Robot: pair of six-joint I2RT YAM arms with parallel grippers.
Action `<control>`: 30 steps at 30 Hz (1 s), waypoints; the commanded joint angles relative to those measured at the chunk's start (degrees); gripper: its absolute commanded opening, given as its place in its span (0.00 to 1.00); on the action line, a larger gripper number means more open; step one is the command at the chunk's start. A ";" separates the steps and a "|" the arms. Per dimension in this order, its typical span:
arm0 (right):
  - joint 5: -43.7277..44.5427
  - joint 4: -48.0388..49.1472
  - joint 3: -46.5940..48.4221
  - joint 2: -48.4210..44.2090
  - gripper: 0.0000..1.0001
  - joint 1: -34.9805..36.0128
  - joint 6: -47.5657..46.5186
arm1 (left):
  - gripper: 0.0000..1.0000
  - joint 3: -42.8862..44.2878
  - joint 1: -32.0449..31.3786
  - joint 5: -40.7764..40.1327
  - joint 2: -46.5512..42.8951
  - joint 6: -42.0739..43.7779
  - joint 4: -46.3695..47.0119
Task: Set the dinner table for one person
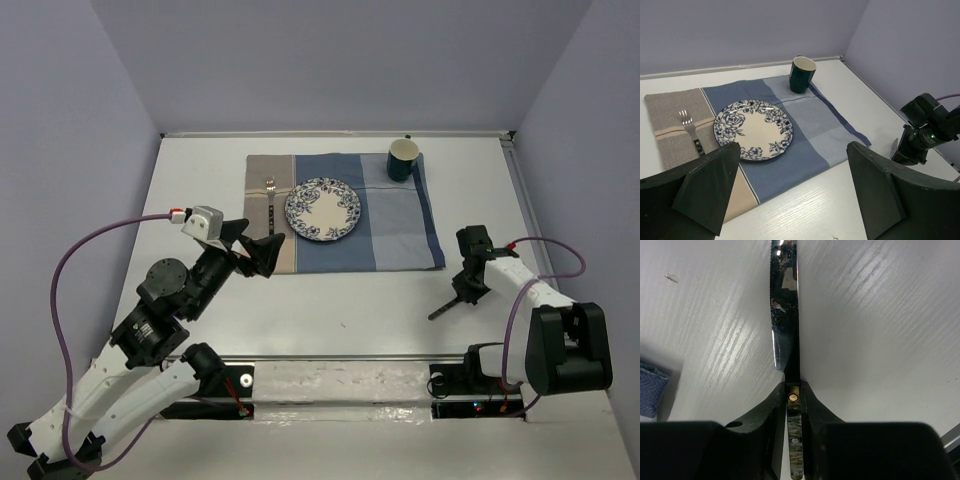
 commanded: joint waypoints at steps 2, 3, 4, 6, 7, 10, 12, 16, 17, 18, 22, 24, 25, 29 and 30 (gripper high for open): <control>1.37 1.36 -1.32 -0.37 0.05 -0.19 0.44 | 0.99 -0.15 -0.16 -0.60 -0.01 1.10 1.96; 1.98 1.36 -1.23 -0.98 0.01 -0.19 0.44 | 0.99 -0.23 -0.16 -0.60 0.07 1.10 2.05; 2.43 1.10 -1.14 -1.34 0.00 -0.19 0.44 | 0.99 -0.24 -0.16 -0.60 0.08 1.18 2.05; 4.18 0.75 -0.53 -2.30 0.00 -0.19 0.18 | 0.99 -0.32 -0.16 -0.60 0.43 1.18 1.96; 4.88 0.14 -0.18 -3.44 0.00 -0.19 -0.26 | 0.99 -0.32 -0.16 -0.60 0.69 1.18 2.05; 7.43 -1.71 2.80 -5.11 0.00 -0.19 -1.93 | 0.99 -0.41 -0.16 -0.60 1.22 1.18 2.14; 8.92 -2.94 5.43 -7.31 0.00 -0.19 -4.73 | 0.99 -0.50 -0.16 -0.51 1.74 1.18 2.05; 10.16 -4.70 9.65 -10.83 0.00 -0.19 -9.40 | 0.99 -0.76 -0.16 -0.60 2.10 1.18 2.49; 10.08 -4.70 10.45 -11.53 0.00 -0.19 -10.28 | 0.99 -0.85 -0.08 -0.60 2.10 1.18 2.58; 9.47 -4.62 11.07 -12.84 0.00 -0.19 -12.63 | 0.99 -0.85 -0.08 -0.68 2.36 1.18 2.58; 4.91 -1.55 12.92 -15.92 0.00 -0.19 -20.27 | 0.99 -0.94 0.10 -0.60 3.41 1.19 2.58; 1.83 1.35 13.36 -16.81 0.00 0.42 -23.01 | 0.99 -1.03 0.28 -0.60 3.77 1.18 2.58; -1.32 2.49 13.53 -17.16 0.00 0.95 -25.38 | 0.99 -1.03 0.45 -0.51 3.94 1.18 2.75; -7.75 7.76 15.20 -15.33 0.00 4.90 -29.61 | 0.99 -1.20 1.50 -1.03 4.73 1.10 2.93; -10.81 8.82 15.55 -14.79 0.00 5.78 -30.14 | 0.99 -1.29 1.68 -1.21 4.91 1.01 2.93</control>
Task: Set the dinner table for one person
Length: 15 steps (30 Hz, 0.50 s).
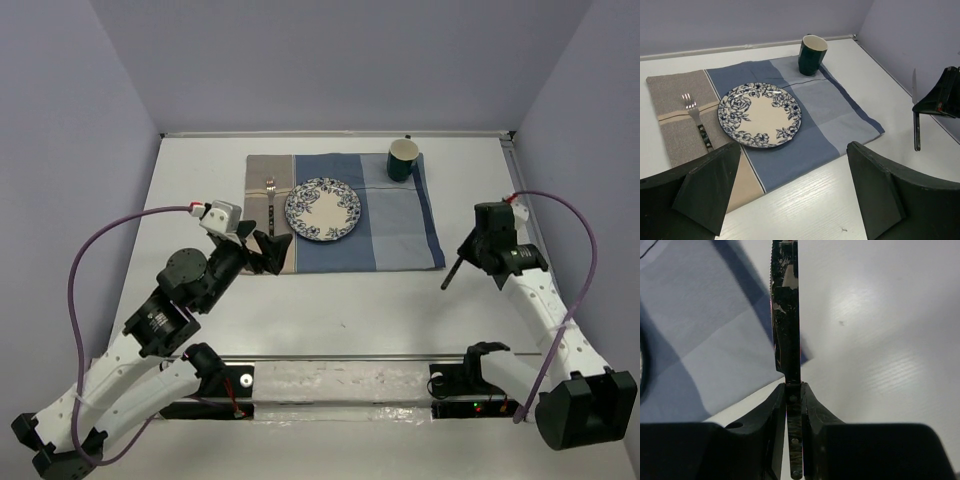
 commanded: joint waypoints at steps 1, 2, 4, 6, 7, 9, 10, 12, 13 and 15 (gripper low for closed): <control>-11.14 10.68 4.52 2.84 0.00 5.74 -8.16 | 0.99 -0.42 1.51 -1.32 0.71 0.83 2.99; -11.76 11.83 4.96 3.81 0.00 7.15 -8.43 | 0.99 -0.42 1.77 -1.32 1.06 0.75 3.08; -12.64 14.64 6.97 6.01 0.00 11.44 -9.74 | 0.99 -0.42 2.39 -1.76 1.15 0.57 3.17; -14.13 16.41 8.56 10.14 0.00 13.22 -11.15 | 0.99 -0.51 3.27 -1.85 1.24 0.31 3.34; -15.45 17.37 9.35 11.72 0.00 13.75 -12.02 | 0.99 -0.59 3.44 -1.94 1.24 0.22 3.34; -18.69 19.84 12.07 16.62 0.00 15.07 -14.30 | 0.99 -0.68 4.06 -2.11 1.50 0.05 3.52; -19.58 20.45 13.21 18.22 0.00 15.07 -15.19 | 0.99 -0.77 4.15 -2.29 1.50 0.13 3.61; -19.77 21.69 16.45 23.21 0.00 16.91 -17.29 | 0.99 -0.86 4.50 -2.81 1.68 0.04 3.70; -21.51 21.86 17.52 23.25 0.00 16.92 -17.31 | 0.99 -0.86 4.59 -2.82 1.68 0.13 3.70; -22.75 21.86 21.02 28.68 0.00 16.92 -19.84 | 0.99 -0.94 5.02 -2.90 1.85 0.13 3.78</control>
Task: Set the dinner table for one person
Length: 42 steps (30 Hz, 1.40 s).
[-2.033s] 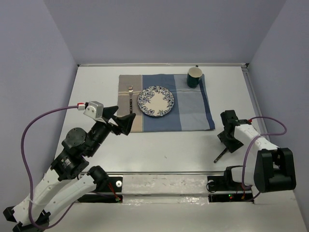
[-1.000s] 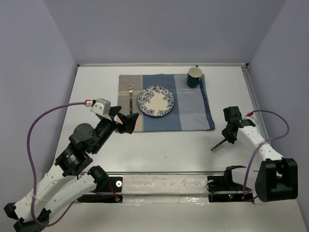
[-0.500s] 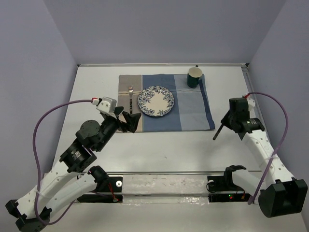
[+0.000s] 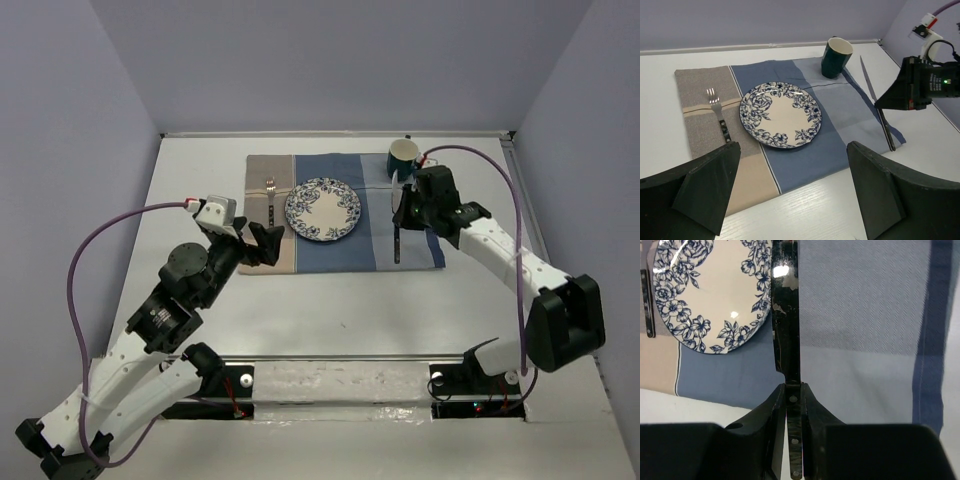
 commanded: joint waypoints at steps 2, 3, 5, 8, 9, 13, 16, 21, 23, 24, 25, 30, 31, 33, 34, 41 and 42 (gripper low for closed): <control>-4.96 5.25 9.20 10.65 0.00 0.79 -7.07 | 0.99 -0.79 0.96 -1.20 1.00 0.20 3.92; -4.53 5.25 11.73 12.59 0.00 0.79 -7.95 | 0.99 -0.79 1.14 -1.11 1.09 0.28 3.92; -3.83 5.08 14.30 17.77 0.00 0.79 -8.39 | 0.99 -0.79 1.22 -1.02 1.36 0.28 3.92; -3.12 4.73 18.52 23.23 0.00 0.79 -8.48 | 0.99 -0.79 1.40 -1.20 1.45 0.37 3.92; -3.29 4.73 19.40 24.28 0.00 0.79 -8.05 | 0.99 -0.88 1.49 -1.11 1.45 0.29 3.92; -2.68 4.20 23.53 29.21 0.00 0.27 -6.55 | 0.99 -0.79 1.58 -0.85 1.62 0.46 3.92; -1.03 2.97 26.61 32.63 0.00 -0.26 -5.41 | 0.99 -0.88 1.58 -0.59 1.53 0.37 4.00; 1.36 2.09 29.59 35.72 0.00 -0.27 -5.40 | 0.99 -0.79 1.58 -0.14 1.53 0.37 4.09; 2.85 1.04 30.30 37.12 0.00 -0.79 -5.49 | 0.99 -0.88 1.58 -0.14 1.36 0.46 4.00; 3.47 0.77 30.56 37.39 0.00 -0.79 -5.58 | 0.99 -0.88 1.58 -0.14 1.27 0.46 4.09; 3.91 0.51 30.65 37.56 0.00 -1.40 -5.49 | 0.99 -0.88 1.58 -0.14 1.27 0.46 4.09; 4.53 0.24 30.39 38.53 0.00 -1.94 -5.58 | 0.99 -0.88 1.58 0.29 1.27 0.37 4.18; 4.70 0.24 30.48 38.88 0.00 -1.94 -5.67 | 0.99 -0.88 1.49 0.29 1.18 0.29 4.18; 5.14 0.07 30.83 39.58 0.00 -1.94 -5.76 | 0.99 -0.88 1.49 0.29 1.27 0.37 4.18; 6.19 -0.11 31.09 40.20 0.00 -1.94 -5.50 | 0.99 -0.88 1.49 0.29 1.36 0.29 4.18; 6.02 -0.20 32.24 41.52 0.08 -1.94 -5.05 | 0.99 -1.05 1.75 -0.14 2.06 0.37 4.18; 6.02 -0.20 32.32 41.35 0.14 -1.94 -4.88 | 0.99 -0.97 1.93 -0.14 2.06 0.46 4.18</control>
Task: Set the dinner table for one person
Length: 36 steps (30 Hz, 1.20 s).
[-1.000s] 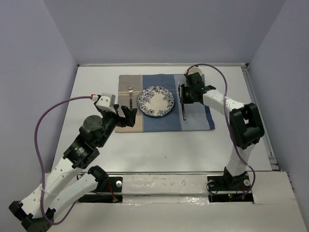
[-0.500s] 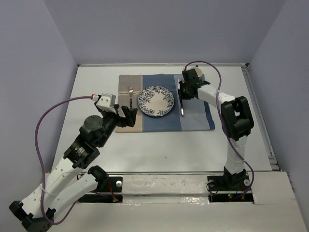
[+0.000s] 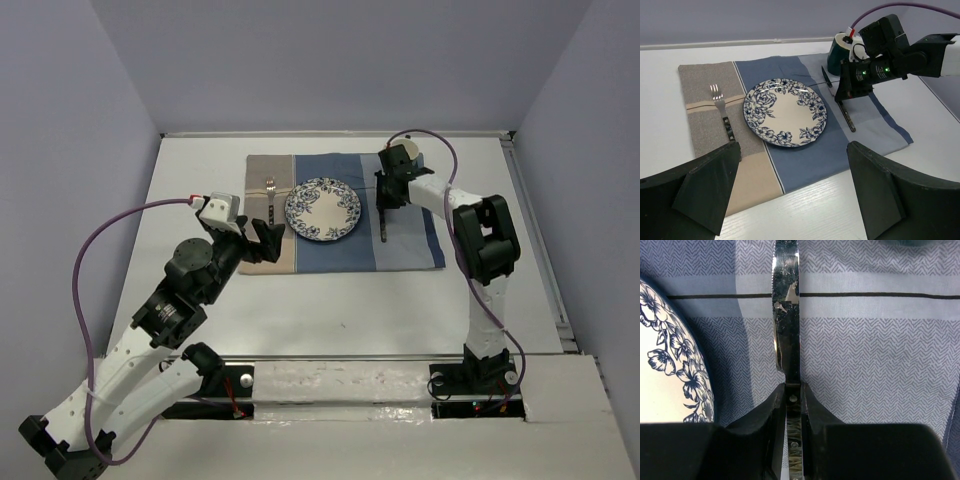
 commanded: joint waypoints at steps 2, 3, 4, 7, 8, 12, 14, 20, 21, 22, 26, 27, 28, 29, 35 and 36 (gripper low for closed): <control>0.86 0.70 2.58 -0.45 0.31 -0.12 0.54 | 0.99 -0.44 1.12 -0.28 0.31 0.35 3.26; 0.60 0.61 2.40 -0.97 0.38 -0.12 0.63 | 0.99 -0.53 1.21 -0.28 0.31 0.35 3.17; 0.43 0.61 1.70 -1.67 0.48 -0.12 0.98 | 0.99 -0.53 1.47 -0.36 0.23 0.26 3.26; -0.72 0.61 -0.14 -5.18 0.59 -0.12 1.33 | 0.99 -0.62 1.56 -0.45 0.31 0.18 3.35; -0.98 0.61 -0.76 -7.37 0.65 -0.12 1.60 | 0.99 -0.62 1.82 -0.45 0.31 0.35 3.44; -1.77 1.14 -5.31 -13.27 0.84 0.40 2.74 | 0.99 -0.88 2.09 -1.15 -0.21 0.53 3.79; -1.69 1.92 -7.61 -18.53 0.98 1.02 3.27 | 0.99 -1.06 2.26 -1.85 -0.48 0.53 3.96; -2.91 3.95 -17.36 -33.89 1.00 1.02 4.23 | 0.99 -1.41 3.32 -3.00 -1.44 0.88 3.96; -2.92 4.21 -20.16 -35.94 1.00 1.02 4.41 | 0.99 -1.50 3.41 -3.09 -1.45 0.97 3.96; -3.00 4.30 -21.58 -38.04 1.00 1.02 4.50 | 0.99 -1.50 3.58 -3.26 -1.53 1.05 3.96; -2.66 4.83 -28.61 -47.89 1.00 1.55 3.71 | 0.99 -1.85 4.37 -4.41 -2.06 0.97 5.36; -2.04 4.92 -29.93 -51.39 1.00 1.55 3.62 | 0.99 -1.94 4.64 -4.41 -2.15 1.05 5.54; -1.17 4.83 -31.25 -53.25 1.00 1.55 3.45 | 0.99 -2.02 4.90 -4.15 -2.32 0.97 5.81; -0.72 4.92 -33.70 -55.10 1.00 1.55 3.36 | 0.99 -2.20 5.51 -3.97 -2.41 0.88 6.33; -5.28 10.18 -42.32 -74.34 1.00 1.55 0.90 | 0.99 -3.16 7.10 -2.22 -3.29 0.97 8.09; -5.38 12.72 -44.69 -79.41 1.00 1.55 0.63 | 0.99 -3.25 7.71 -1.86 -3.38 0.70 8.70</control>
